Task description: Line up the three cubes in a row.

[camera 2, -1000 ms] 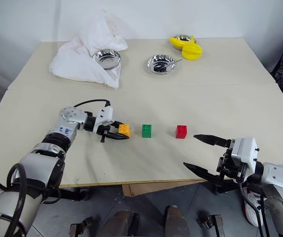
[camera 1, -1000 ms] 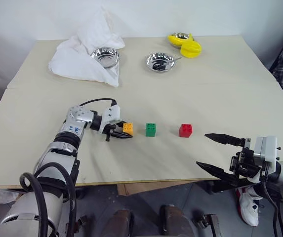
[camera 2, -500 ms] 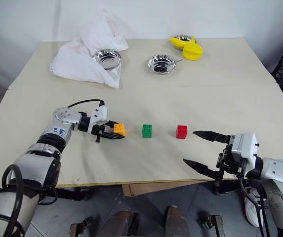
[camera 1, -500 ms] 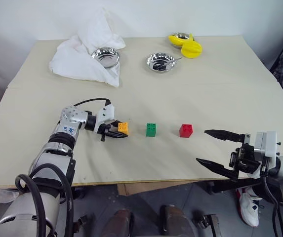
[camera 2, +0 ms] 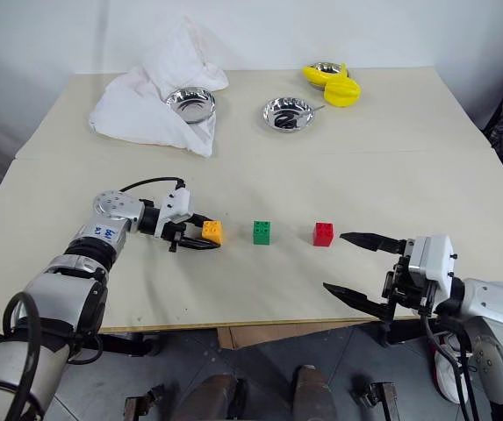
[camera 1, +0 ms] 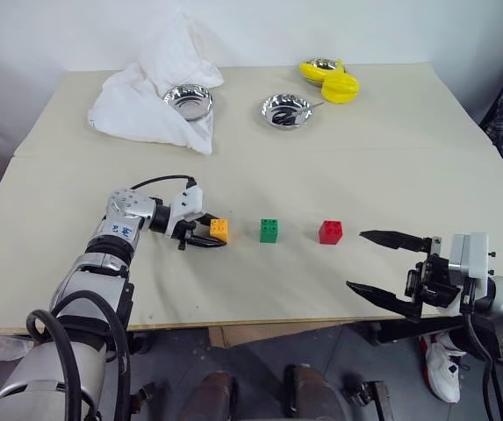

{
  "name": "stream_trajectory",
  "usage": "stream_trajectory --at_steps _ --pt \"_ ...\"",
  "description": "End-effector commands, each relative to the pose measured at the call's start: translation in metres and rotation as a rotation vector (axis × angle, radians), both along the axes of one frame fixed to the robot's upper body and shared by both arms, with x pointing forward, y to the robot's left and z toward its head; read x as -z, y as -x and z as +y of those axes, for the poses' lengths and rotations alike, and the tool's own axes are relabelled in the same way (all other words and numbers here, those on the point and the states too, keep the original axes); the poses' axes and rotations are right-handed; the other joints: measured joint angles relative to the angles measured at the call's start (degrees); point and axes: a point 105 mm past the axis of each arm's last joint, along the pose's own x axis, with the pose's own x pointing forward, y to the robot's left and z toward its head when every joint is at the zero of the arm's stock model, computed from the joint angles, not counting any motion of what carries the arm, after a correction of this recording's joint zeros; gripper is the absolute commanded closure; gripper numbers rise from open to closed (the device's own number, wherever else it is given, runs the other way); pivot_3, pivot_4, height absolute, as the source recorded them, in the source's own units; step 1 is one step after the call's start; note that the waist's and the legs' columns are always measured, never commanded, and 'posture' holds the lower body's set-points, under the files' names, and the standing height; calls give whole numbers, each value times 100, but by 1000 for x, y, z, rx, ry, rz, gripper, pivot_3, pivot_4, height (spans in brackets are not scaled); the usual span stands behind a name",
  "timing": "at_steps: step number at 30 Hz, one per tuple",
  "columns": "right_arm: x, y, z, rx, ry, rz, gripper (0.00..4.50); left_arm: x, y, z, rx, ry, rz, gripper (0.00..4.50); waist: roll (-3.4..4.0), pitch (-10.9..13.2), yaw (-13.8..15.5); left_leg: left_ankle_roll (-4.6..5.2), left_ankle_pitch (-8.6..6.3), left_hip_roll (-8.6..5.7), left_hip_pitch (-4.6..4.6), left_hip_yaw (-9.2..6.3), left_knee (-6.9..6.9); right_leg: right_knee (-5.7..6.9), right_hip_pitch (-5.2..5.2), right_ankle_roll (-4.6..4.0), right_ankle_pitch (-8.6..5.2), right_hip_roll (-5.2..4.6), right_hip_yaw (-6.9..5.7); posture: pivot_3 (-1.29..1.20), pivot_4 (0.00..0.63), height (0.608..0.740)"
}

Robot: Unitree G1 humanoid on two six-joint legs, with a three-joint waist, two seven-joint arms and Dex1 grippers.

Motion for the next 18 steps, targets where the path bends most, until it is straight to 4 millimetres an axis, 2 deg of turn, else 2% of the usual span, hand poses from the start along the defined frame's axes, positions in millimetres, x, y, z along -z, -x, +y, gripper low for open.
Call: stream_trajectory --at_steps 1,5,11,13,18 --pt "-3 0 3 -13 -11 -13 0 -13 1 12 10 11 -55 886 0 0 -4 0 0 0 0 0 0 0 0 0 0 0 0 0 150 740" --pt "-1 -1 3 -25 -10 -8 0 -25 8 32 29 22 -95 886 0 0 -5 0 0 0 -1 0 0 0 -1 0 0 -1 -1 0 150 740" --pt "0 -7 -5 -46 12 3 0 -36 36 85 11 14 -157 886 0 0 -63 0 0 7 -1 -4 -2 1 -1 -1 0 -8 0 0 150 740" --pt "1 -12 -12 -54 36 5 0 -39 51 107 -51 22 -172 886 1 -1 -126 0 0 7 -1 -5 -6 5 0 -1 0 -11 2 0 150 740" --pt "6 -22 -39 -43 104 31 0 -42 89 137 -179 57 -180 886 2 0 -140 2 -2 10 -1 -9 -7 0 3 -2 -1 -18 3 0 150 740"
